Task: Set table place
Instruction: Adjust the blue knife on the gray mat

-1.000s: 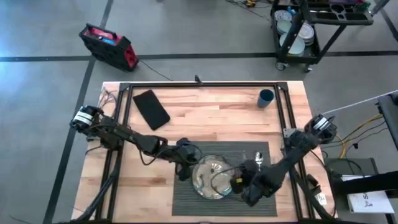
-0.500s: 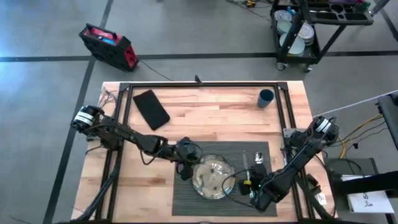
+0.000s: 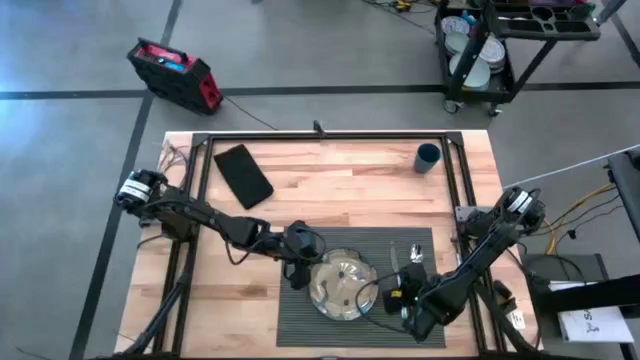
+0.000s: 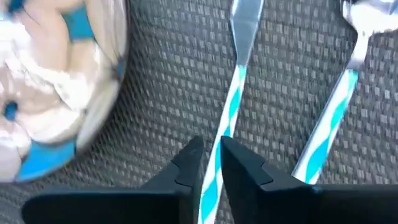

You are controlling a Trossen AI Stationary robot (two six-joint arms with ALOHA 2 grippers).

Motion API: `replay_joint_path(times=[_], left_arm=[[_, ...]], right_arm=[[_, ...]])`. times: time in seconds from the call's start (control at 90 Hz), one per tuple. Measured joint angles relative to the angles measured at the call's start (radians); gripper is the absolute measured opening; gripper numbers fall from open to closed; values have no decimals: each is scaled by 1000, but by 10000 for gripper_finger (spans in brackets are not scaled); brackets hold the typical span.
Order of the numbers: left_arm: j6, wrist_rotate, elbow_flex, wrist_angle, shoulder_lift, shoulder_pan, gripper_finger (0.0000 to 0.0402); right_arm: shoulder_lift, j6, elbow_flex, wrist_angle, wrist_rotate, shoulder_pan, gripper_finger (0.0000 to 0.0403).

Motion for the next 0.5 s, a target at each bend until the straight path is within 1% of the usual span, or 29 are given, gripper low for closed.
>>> replay_joint_path(times=[0.067,0.2,0.3,0.5], left_arm=[[0,0,0,0,0,0,36],[0,0,0,-1,0,0,36],[0,0,0,-1,0,0,36],[0,0,0,-2,0,0,36]], right_arm=[[-1,-13,-2,-3,5,-27,39],[-1,-88,-15,14,0,-83,6],[-1,-132,-31,14,-10,-133,6],[-2,-273,-68,68,-96,-215,1]])
